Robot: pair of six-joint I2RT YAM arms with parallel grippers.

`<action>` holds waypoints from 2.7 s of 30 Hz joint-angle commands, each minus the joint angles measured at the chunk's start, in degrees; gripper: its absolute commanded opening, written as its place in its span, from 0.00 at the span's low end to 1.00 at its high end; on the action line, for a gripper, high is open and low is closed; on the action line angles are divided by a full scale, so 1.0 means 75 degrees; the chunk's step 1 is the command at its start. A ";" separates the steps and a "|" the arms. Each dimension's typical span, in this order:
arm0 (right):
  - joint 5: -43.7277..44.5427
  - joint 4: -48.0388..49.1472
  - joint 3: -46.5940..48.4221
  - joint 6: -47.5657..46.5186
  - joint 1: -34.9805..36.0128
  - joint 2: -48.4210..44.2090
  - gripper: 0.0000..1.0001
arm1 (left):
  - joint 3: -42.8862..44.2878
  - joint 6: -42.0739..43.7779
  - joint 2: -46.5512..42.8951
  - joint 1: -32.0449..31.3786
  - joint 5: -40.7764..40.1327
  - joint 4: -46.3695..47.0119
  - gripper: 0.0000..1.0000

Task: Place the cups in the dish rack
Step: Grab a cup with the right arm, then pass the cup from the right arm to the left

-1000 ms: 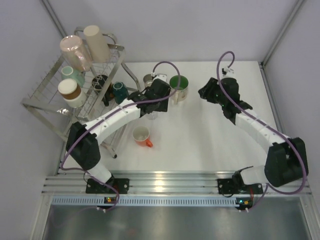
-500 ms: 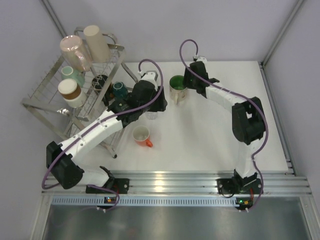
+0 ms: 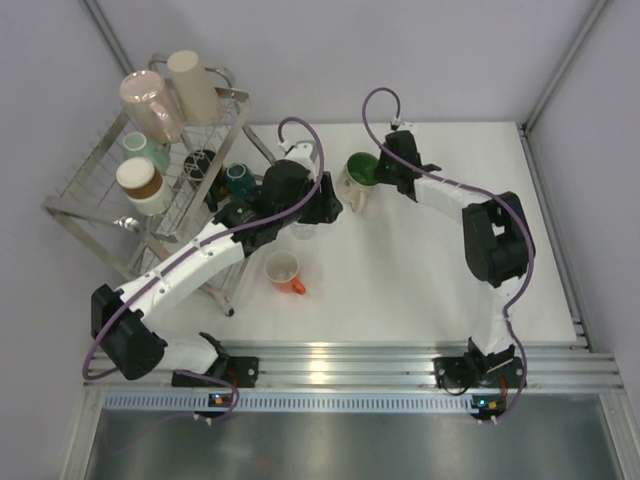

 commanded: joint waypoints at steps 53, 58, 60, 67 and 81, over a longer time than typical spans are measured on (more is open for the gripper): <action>-0.5071 0.8625 -0.9052 0.7138 -0.2829 -0.8650 0.00 | -0.1202 -0.2432 0.1075 -0.2536 0.1517 0.8196 0.00; -0.5610 0.8707 -0.9370 0.6622 -0.2958 -0.8345 0.13 | -0.1518 -0.2221 0.1110 -0.2995 -0.0472 0.8196 0.00; -0.5902 0.8754 -0.9499 0.6493 -0.3086 -0.8216 0.27 | -0.1600 -0.2173 0.1134 -0.3148 -0.0898 0.8126 0.00; -0.6279 0.7901 -0.9535 0.5627 -0.3614 -0.8602 0.39 | -0.1694 -0.2034 0.1181 -0.3183 -0.1871 0.8114 0.00; -0.6396 0.5350 -0.9430 0.4443 -0.4130 -0.9352 0.43 | -0.1589 -0.1435 0.1134 -0.3172 -0.3371 0.7682 0.00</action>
